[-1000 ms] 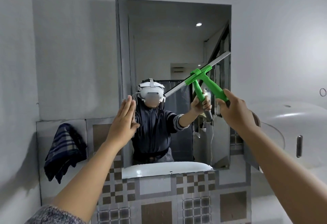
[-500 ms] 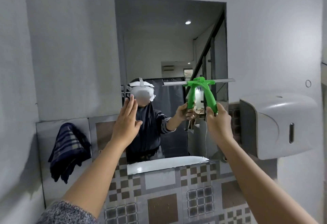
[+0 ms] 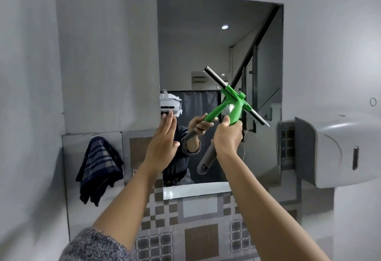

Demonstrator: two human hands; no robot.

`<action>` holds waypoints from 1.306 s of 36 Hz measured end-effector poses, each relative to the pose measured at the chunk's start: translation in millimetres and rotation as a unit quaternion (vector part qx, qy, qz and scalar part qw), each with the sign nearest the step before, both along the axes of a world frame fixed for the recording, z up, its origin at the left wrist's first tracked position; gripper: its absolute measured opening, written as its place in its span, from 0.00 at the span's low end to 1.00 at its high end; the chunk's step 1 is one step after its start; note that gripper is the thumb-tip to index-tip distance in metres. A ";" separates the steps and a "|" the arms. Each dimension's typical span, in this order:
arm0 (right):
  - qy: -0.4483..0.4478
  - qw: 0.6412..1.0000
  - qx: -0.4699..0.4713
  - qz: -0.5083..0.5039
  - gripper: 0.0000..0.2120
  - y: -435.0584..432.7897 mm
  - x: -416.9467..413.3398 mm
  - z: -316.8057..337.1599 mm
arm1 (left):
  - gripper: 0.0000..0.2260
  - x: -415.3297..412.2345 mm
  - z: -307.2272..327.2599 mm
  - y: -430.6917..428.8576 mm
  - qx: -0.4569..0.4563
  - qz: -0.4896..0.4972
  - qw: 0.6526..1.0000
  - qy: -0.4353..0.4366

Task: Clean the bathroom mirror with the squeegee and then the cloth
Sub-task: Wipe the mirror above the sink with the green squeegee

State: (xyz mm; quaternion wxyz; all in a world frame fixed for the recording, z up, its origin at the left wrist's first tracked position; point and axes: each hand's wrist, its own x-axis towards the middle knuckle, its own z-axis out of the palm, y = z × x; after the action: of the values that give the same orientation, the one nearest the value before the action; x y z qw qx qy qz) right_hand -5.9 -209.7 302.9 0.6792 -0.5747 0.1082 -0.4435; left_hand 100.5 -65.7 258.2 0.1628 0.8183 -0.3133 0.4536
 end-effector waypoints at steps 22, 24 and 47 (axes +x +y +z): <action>0.029 0.945 -0.323 -0.029 0.12 15.1 12.3 -3.0 | 0.34 -5.7 -19.8 -12.5 -0.044 -0.014 0.999 -0.002; 0.031 0.930 -0.363 -0.045 0.14 11.7 13.8 -7.3 | 0.34 -4.5 -22.3 -8.0 -0.049 -0.011 0.999 0.002; 0.077 0.837 -0.532 -0.105 0.16 -30.1 -3.7 14.2 | 0.36 -4.8 -35.9 -7.5 -0.084 0.019 0.996 0.029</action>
State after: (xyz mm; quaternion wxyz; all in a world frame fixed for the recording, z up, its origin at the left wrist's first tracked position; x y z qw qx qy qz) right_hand -9.6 -239.8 317.0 0.2076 -0.8647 -0.0325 -0.4561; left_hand 95.7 -73.2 222.3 0.2314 0.8203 -0.2536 0.4574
